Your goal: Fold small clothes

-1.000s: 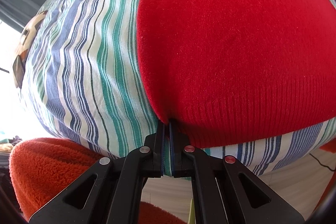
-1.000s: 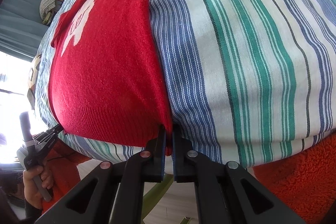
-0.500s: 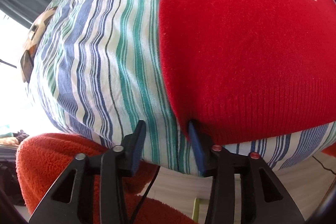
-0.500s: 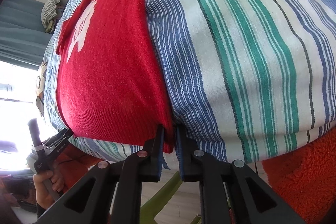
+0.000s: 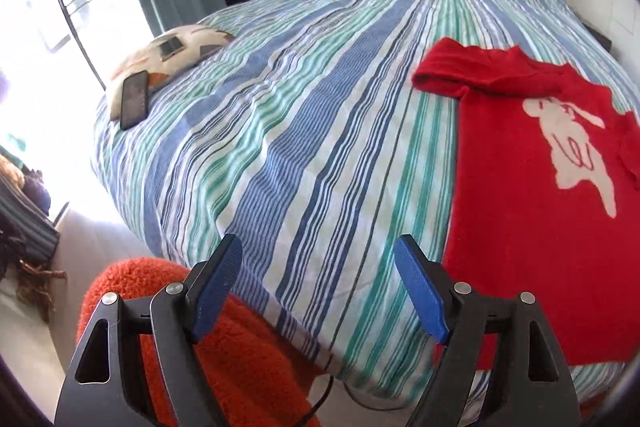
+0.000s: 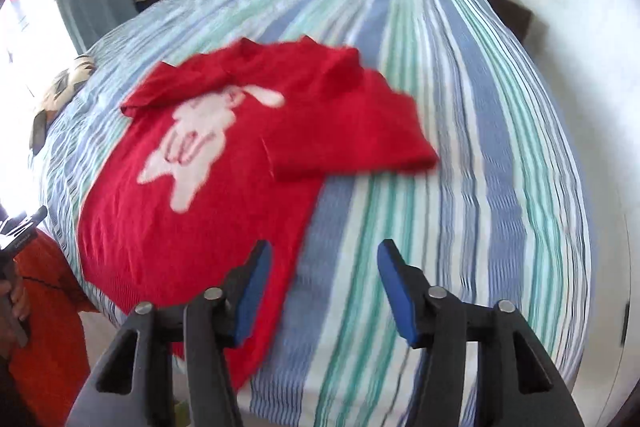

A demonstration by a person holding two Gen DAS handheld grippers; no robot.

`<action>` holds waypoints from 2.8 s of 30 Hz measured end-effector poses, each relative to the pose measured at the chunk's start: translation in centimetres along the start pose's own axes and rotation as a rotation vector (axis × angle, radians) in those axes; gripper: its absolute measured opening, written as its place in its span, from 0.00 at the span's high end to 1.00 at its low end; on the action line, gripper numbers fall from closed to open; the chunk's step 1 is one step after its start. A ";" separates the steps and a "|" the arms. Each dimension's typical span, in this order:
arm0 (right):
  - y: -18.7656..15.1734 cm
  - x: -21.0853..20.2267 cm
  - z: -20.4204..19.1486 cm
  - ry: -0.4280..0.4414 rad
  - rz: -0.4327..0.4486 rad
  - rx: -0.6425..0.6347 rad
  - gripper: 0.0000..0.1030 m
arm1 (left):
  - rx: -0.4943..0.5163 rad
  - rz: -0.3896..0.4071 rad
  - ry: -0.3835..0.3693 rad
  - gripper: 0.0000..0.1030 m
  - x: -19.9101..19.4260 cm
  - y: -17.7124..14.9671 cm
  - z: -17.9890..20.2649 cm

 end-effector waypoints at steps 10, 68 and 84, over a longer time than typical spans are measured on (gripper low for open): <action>5.2 14.7 -3.1 0.007 -0.065 -0.210 0.86 | 0.012 -0.034 -0.007 0.22 0.1 -0.5 0.6; -18.3 3.3 29.1 -0.326 0.027 0.923 0.97 | 0.016 -0.098 0.011 0.22 1.5 -1.5 0.8; -23.3 -5.0 28.2 -0.385 0.233 1.078 0.46 | 0.051 -0.113 0.012 0.22 1.7 -2.1 1.4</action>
Point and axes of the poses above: each gripper's, at about its wrist camera, not at the fingertips, and x roughly the way its jaws point, z to its right, y to its top, the point moved 1 cm from there along x, roughly the way its jaws point, and after that the axes turned 10 degrees about -x, right-handed, at the moved point
